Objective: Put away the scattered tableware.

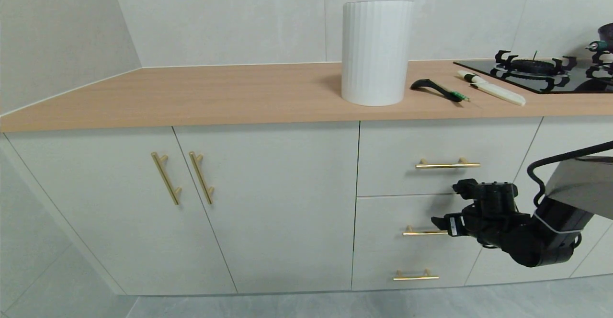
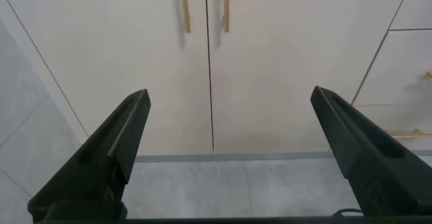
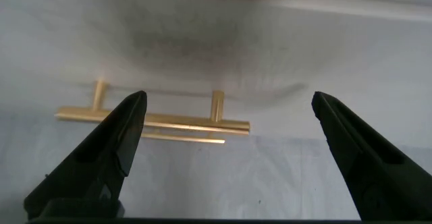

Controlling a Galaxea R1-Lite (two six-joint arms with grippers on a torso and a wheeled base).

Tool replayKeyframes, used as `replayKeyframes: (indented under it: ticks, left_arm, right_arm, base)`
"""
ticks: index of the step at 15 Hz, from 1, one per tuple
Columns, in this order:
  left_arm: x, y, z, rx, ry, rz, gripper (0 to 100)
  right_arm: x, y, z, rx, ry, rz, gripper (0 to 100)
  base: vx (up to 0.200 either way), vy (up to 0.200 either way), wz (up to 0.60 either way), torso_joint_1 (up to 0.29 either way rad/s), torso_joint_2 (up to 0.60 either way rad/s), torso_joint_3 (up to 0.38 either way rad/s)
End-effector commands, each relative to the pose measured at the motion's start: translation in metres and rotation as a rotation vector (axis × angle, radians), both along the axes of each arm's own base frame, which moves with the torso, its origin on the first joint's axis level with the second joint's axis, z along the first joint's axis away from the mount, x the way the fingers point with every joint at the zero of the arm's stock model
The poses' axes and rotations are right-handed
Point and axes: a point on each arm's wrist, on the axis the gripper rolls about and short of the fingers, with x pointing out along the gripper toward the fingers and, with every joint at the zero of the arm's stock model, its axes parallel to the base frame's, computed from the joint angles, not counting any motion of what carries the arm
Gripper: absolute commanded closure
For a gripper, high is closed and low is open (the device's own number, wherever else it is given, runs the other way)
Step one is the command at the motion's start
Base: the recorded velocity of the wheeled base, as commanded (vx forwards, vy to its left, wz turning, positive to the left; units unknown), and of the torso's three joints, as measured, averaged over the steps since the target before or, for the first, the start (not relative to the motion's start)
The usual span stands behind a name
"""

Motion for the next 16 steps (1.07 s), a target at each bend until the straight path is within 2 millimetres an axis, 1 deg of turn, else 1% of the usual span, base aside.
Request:
replayKeyframes:
  ticks: [1,4,9,11,16]
  left_arm:
    - [0.000,0.000,0.000,0.000,0.000,0.000,0]
    - [0.000,0.000,0.000,0.000,0.000,0.000,0]
    - [0.000,0.000,0.000,-0.002,0.000,0.000,0]
    - [0.000,0.000,0.000,0.000,0.000,0.000,0]
    - [0.000,0.000,0.000,0.000,0.000,0.002,0]
  right_arm:
    - [0.003,0.009,-0.031,-0.010,0.028,0.013,0]
    - [0.011,0.014,-0.043,-0.025,-0.017,-0.008,0]
    - [0.017,0.015,-0.050,-0.033,-0.044,-0.028,0]
    - [0.016,0.014,-0.054,-0.042,-0.037,-0.034,0]
    - [0.006,0.012,-0.051,-0.058,-0.013,-0.027,0]
  base:
    - [0.000,0.000,0.00,0.000,0.00,0.000]
    - [0.000,0.000,0.00,0.000,0.00,0.000]
    - [0.000,0.000,0.00,0.000,0.00,0.000]
    - [0.000,0.000,0.00,0.000,0.00,0.000]
    - [0.000,0.000,0.00,0.000,0.00,0.000]
